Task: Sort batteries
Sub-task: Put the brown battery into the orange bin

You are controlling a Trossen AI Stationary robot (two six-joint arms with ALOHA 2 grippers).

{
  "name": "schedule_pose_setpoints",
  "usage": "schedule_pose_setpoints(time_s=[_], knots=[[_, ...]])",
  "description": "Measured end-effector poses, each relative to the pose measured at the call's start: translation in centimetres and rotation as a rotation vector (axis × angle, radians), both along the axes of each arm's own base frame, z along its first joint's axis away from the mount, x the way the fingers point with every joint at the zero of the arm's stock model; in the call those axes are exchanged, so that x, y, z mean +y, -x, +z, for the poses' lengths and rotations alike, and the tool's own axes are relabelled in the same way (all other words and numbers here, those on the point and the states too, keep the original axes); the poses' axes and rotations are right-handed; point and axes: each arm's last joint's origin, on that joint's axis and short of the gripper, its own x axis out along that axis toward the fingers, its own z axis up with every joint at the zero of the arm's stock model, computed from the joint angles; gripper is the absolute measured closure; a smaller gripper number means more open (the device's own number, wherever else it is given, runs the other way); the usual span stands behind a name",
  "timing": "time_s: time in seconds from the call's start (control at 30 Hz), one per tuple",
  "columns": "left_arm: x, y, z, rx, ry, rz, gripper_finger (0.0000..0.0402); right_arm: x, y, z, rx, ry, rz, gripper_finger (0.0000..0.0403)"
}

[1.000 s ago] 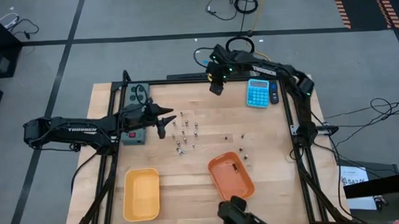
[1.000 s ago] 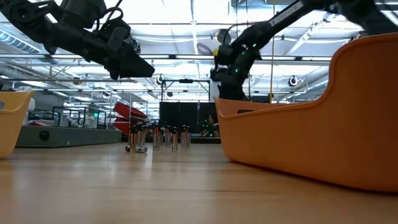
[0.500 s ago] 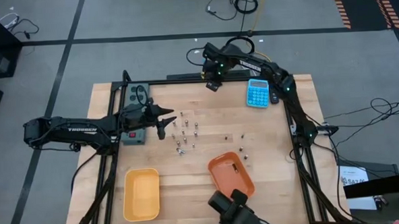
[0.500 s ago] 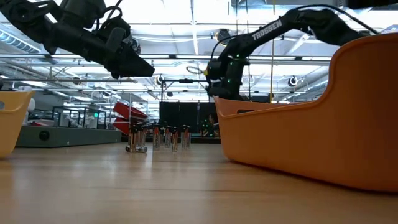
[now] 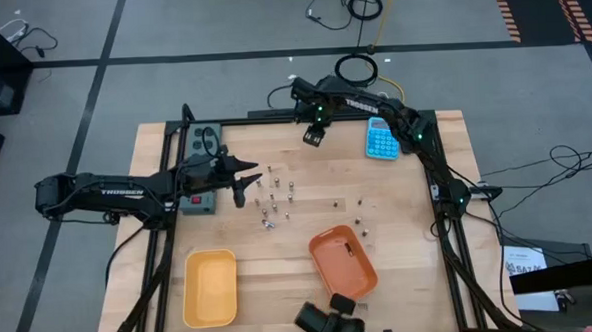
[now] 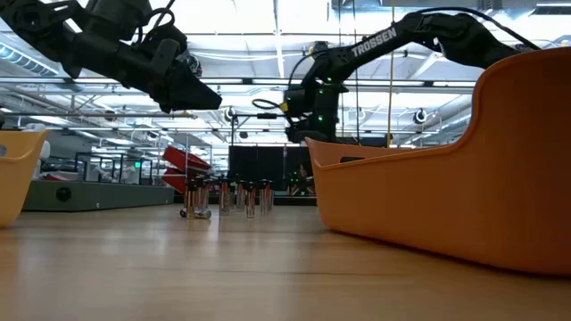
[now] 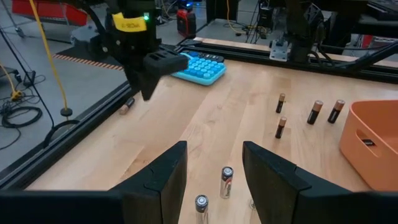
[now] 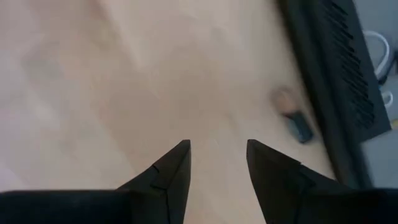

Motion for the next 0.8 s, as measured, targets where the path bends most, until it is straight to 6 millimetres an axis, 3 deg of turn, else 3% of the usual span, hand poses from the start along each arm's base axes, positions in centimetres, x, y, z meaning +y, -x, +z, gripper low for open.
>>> schedule_pose_setpoints(time_s=[0.17, 0.3, 0.63, 0.8], knots=[[0.0, 0.0, 0.1, -0.005, -0.005, -0.001, 0.0237, 2.1, -2.2, 0.2, -0.056, 0.065, 0.196, 0.0255], [0.0, 0.0, 0.1, -0.007, -0.006, 0.001, 0.0237, 2.2, -3.4, 0.6, -0.144, 0.135, 0.266, 0.0255], [0.0, 0.0, 0.0, 0.004, -0.006, 0.007, 0.0237, -0.3, -0.1, 0.2, -0.053, -0.002, 0.223, 0.0255], [0.0, 0.0, 0.0, 0.004, -0.007, 0.008, 0.0237, -0.2, 0.2, 0.2, 0.045, 0.069, 0.224, 0.0255]])
